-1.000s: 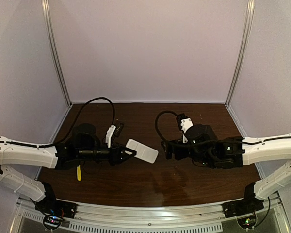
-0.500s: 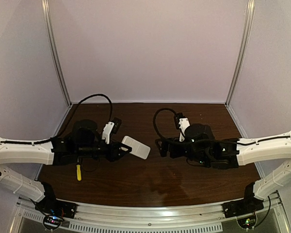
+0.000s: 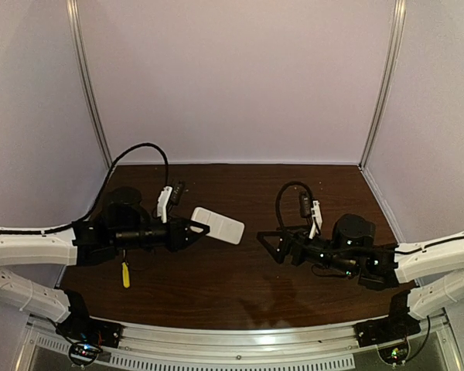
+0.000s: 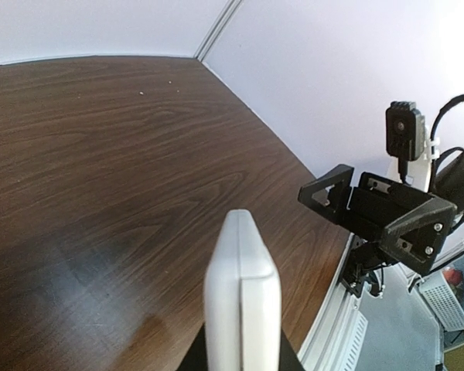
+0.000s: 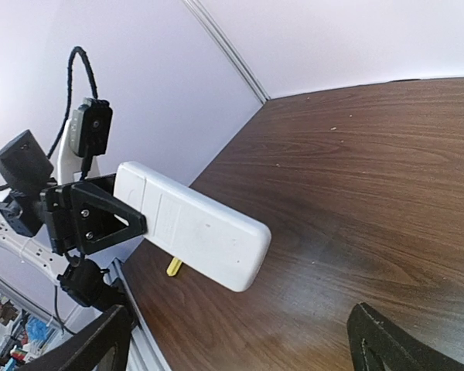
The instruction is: Unload the batteries from the remote control
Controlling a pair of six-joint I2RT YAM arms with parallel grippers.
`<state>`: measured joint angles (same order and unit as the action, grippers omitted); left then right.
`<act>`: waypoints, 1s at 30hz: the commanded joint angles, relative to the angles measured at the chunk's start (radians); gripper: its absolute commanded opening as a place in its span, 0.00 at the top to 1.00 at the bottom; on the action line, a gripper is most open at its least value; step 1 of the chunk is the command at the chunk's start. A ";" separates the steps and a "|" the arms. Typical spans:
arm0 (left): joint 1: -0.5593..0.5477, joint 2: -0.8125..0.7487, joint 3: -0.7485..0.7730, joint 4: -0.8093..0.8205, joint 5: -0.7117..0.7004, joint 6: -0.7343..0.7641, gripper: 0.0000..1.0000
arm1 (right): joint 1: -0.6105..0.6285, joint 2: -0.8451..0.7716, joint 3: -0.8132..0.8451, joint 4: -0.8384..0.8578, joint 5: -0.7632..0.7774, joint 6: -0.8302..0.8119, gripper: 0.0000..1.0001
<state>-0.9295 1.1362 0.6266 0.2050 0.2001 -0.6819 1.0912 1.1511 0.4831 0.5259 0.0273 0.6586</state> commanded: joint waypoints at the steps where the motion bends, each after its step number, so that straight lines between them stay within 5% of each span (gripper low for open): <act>1: -0.002 -0.003 -0.036 0.170 0.070 -0.053 1.00 | -0.005 -0.065 -0.078 0.194 -0.074 0.073 0.01; 18: -0.003 0.113 -0.016 0.394 0.243 -0.195 1.00 | -0.008 -0.099 -0.151 0.340 -0.158 0.104 0.00; 30: -0.002 0.137 -0.040 0.508 0.318 -0.249 1.00 | -0.011 0.086 -0.130 0.536 -0.276 0.108 0.04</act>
<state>-0.9295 1.2644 0.5941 0.6029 0.4713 -0.9073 1.0874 1.1904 0.3443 0.9573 -0.1730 0.7670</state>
